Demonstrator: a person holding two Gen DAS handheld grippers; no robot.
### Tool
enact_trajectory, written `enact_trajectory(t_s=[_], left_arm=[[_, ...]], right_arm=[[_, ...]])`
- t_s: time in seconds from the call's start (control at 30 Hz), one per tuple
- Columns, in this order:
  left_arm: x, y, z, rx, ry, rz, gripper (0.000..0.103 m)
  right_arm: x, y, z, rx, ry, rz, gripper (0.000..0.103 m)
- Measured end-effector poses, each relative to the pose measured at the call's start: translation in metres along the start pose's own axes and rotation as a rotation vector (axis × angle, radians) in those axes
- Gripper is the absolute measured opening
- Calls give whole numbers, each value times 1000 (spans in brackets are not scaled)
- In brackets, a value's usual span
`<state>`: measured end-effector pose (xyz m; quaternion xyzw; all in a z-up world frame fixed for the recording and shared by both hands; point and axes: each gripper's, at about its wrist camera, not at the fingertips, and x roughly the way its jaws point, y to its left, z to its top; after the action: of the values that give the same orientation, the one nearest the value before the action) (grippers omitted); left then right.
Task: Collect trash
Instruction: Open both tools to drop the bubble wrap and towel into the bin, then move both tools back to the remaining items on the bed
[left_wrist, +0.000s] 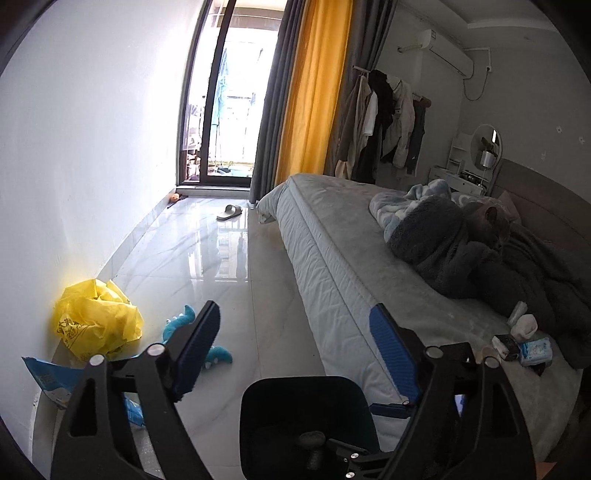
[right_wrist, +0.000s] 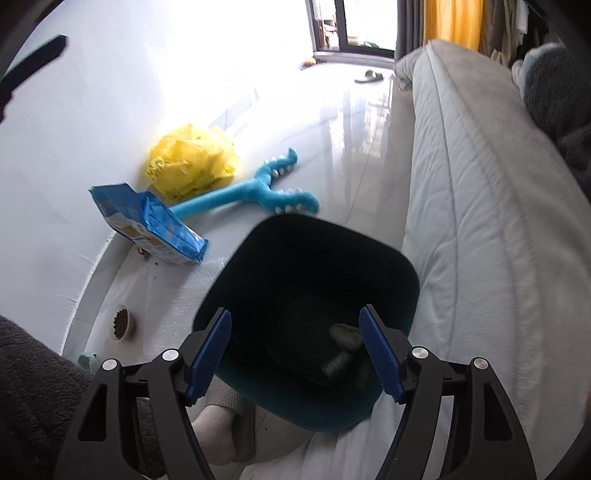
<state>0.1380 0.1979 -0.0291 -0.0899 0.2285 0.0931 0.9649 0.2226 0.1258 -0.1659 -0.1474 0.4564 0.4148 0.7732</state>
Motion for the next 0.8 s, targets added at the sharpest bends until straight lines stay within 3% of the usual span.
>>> enact_trajectory(t_s=[0.1,0.33,0.53,0.8], left_arm=[[-5,-18,3,49,-36,-18,92],[-16,-46,5,48,-75,-91,97],[-9,-66,5,52,-64,-122,98],[1,-94,-3,105,-34,-192,98]], right_arm=[[-23,3,0,-37,-52,-14,77],[-66,-14,-8,-50,-122,-70,81],[-104,-33,-13,-54,-188,-120,87],[-149,-76,-40,-49,-203,-202,89]])
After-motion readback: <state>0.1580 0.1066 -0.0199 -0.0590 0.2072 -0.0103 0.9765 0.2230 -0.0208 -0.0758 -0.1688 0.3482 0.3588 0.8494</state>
